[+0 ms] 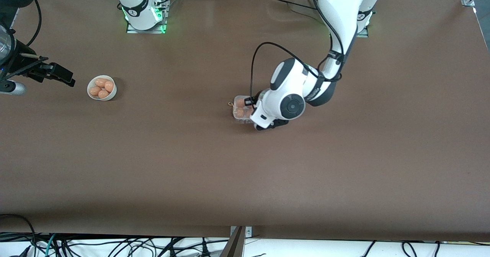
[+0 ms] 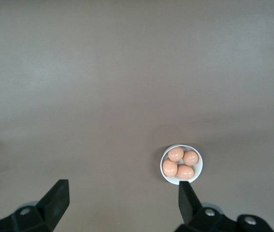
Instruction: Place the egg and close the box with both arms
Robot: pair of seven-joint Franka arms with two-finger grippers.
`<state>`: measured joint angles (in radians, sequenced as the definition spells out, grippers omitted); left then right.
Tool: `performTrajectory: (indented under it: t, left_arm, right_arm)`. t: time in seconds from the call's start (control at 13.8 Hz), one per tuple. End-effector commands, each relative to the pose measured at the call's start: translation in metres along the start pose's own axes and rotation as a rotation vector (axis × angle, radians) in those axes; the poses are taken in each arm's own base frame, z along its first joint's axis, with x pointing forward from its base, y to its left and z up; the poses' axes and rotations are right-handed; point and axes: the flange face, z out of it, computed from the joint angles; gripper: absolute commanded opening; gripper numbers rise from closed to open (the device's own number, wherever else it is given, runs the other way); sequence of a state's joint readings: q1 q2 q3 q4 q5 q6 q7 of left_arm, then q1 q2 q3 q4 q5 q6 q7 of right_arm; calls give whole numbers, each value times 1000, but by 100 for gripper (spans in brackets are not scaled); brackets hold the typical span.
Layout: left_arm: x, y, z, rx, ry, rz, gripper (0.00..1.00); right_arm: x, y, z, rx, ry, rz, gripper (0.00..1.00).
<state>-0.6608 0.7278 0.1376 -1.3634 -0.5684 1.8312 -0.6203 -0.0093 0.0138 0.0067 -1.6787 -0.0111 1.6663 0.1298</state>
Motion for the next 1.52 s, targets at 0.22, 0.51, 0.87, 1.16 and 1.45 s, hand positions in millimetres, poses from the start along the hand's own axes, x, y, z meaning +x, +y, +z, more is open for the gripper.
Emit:
performTrajectory:
  t: [0.22,0.51,0.87,1.16,1.45]
  left_arm:
    - [54,-88,-175,125,186,83,48]
    - [75,-166,-252,164,260,141,100]
    - [79,-210,-289,220,316,74,100]
    - [60,-275,-360,150,381,45,100]
    - [19,-307,-395,132,431,52,100]
  right_arm:
    - [-3,3,-1,15,1,-10,100]
    - [-3,3,-2,13,3,-10,100]
    - [-3,3,-1,13,2,-10,100]
    - [-3,3,-1,14,1,-10,100]
    - [-3,3,-1,14,1,-11,100]
